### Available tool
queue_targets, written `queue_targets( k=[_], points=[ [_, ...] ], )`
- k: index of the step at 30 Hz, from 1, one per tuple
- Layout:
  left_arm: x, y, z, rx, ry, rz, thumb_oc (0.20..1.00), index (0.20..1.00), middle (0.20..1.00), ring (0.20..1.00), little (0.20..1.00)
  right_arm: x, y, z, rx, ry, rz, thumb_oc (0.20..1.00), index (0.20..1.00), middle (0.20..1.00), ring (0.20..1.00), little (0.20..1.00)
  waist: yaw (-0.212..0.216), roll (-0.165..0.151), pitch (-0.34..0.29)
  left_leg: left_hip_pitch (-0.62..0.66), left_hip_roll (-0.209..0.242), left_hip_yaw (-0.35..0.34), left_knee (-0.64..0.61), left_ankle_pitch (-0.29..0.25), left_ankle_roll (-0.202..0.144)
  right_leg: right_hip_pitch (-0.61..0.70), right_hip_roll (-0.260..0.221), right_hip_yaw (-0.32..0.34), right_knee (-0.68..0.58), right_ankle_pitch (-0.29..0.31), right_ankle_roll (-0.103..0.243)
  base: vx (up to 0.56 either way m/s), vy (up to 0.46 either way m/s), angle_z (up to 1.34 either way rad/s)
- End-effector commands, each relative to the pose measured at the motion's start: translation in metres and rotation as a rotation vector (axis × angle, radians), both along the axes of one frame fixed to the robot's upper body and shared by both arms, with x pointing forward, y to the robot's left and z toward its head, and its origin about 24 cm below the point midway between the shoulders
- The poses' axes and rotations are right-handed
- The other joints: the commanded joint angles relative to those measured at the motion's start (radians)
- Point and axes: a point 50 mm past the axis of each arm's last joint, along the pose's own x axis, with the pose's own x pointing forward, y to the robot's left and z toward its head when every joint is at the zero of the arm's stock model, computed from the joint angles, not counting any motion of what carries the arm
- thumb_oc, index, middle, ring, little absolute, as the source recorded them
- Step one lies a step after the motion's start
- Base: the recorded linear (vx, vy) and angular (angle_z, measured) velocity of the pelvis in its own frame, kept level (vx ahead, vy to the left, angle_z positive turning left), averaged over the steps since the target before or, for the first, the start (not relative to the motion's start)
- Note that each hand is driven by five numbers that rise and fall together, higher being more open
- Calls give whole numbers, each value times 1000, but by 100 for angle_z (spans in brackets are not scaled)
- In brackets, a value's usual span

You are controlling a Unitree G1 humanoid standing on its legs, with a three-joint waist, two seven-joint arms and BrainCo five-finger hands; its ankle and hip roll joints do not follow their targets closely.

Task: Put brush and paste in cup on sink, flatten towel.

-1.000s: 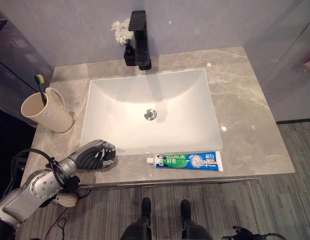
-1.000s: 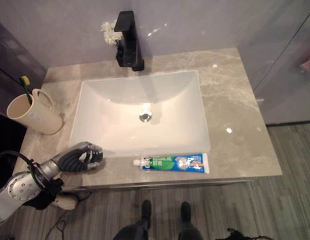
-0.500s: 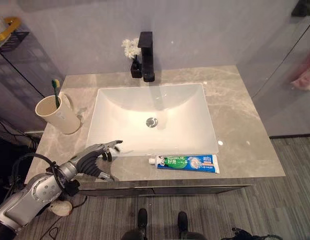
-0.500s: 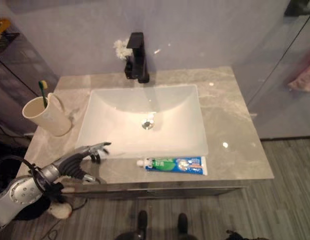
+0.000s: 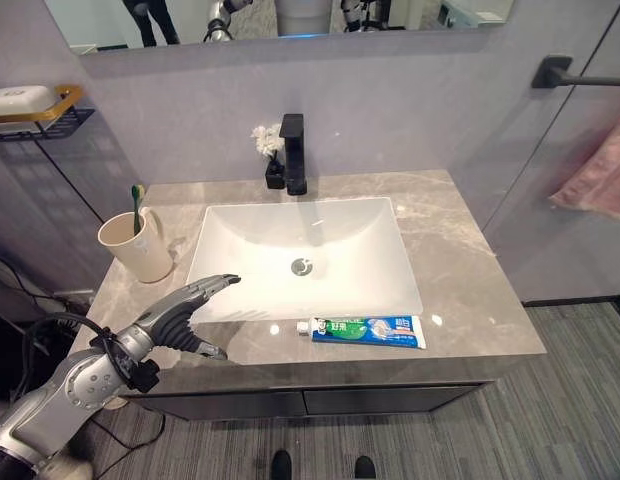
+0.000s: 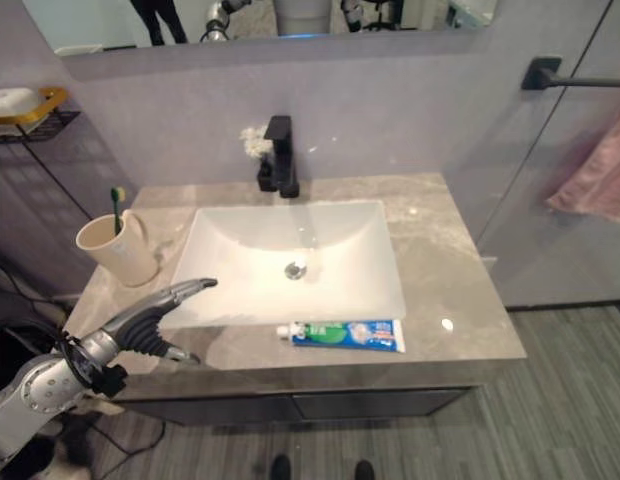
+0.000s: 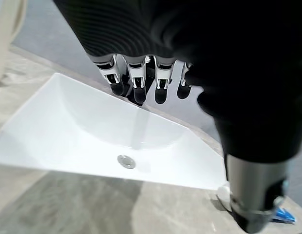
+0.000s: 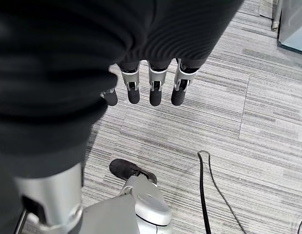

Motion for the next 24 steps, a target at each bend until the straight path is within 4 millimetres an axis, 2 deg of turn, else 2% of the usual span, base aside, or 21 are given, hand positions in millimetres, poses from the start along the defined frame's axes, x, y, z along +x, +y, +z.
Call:
queue_targets(
  k=[1,10,12,18,19,24],
  points=[
    [12,-2,32,-18,-183,2,1000,1000,1000,1000,1000,-1,5,-2,12,24,28,1000,1000,1000,1000,1000,-8,-43,-14,6,-7,-13,10,-23,-13,-3,-55,24,6,40,83,3,-4,-6],
    [12,-6,32,-22,-183,-9,1000,1000,1000,1000,1000,-4,7,-3,18,39,44,1000,1000,1000,1000,1000,-16,-51,-23,14,-3,-16,10,-22,-17,7,-51,24,6,36,77,0,-6,-4],
    [15,-15,24,-113,-154,-15,1000,1000,1000,1000,1000,-3,8,-3,17,35,43,1000,1000,1000,1000,1000,-20,-50,-22,13,-1,-16,10,-19,-19,8,-49,24,6,36,74,-6,-31,1],
    [15,-38,12,-164,-89,-95,1000,1000,1000,1000,1000,-5,9,-4,15,27,10,1000,1000,1000,1000,1000,-42,-36,-13,17,2,-14,10,-20,-18,14,-43,33,6,29,67,6,-21,1],
    [14,-45,11,-166,-79,-124,1000,1000,1000,1000,1000,-9,9,-4,13,35,3,1000,1000,1000,1000,1000,-56,-27,-11,18,3,-9,10,-21,-16,11,-41,40,6,30,67,0,0,0],
    [16,-49,9,-144,-70,-142,1000,1000,1000,1000,1000,-20,3,-3,-1,59,-28,1000,1000,1000,1000,1000,-68,-14,-9,20,7,4,10,-23,-15,5,-37,58,6,29,66,1,-15,-17]
  ],
)
